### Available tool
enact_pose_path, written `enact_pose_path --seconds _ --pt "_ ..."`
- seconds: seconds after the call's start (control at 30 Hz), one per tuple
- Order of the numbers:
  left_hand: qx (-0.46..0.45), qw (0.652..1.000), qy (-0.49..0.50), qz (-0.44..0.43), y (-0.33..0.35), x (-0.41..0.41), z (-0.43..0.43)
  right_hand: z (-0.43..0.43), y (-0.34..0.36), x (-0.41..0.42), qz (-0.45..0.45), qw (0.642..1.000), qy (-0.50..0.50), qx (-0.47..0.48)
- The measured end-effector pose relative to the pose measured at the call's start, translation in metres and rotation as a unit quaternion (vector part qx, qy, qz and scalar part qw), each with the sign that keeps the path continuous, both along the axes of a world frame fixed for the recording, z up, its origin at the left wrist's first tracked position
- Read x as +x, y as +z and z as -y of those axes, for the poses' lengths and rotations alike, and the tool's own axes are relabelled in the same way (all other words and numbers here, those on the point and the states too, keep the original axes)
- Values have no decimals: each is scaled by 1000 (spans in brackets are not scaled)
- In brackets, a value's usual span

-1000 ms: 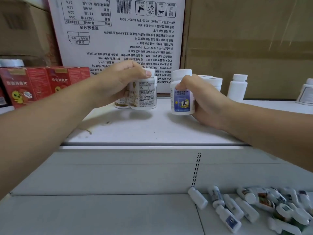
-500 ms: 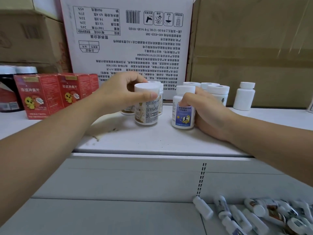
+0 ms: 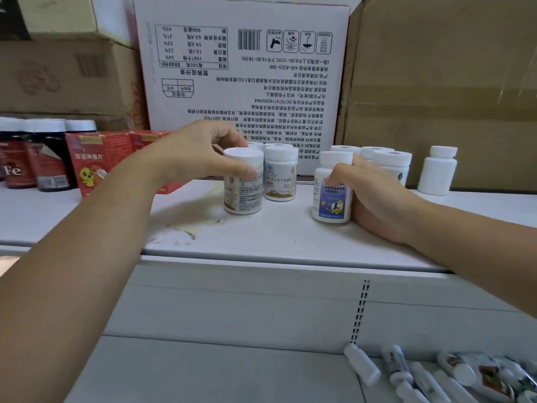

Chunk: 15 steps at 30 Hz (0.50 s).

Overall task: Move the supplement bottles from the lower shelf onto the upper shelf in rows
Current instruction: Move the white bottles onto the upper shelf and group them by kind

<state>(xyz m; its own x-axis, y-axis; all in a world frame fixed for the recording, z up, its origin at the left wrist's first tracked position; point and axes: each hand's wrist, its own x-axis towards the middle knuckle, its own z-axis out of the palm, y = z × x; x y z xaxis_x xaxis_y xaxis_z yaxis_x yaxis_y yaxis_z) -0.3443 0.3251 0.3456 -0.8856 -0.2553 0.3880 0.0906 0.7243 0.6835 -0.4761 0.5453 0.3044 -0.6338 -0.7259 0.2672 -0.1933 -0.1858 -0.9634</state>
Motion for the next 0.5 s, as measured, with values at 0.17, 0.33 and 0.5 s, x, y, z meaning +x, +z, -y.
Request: enact_pose_path --seconds 0.17,0.33,0.5 --pt "-46 998 44 7 0 2 4 -1 1 0 3 1000 -1 12" --pt "-51 997 58 -4 0 1 7 0 0 0 -5 1000 3 16" --pt "-110 984 89 -105 1 2 -3 0 1 3 -23 999 -8 23"
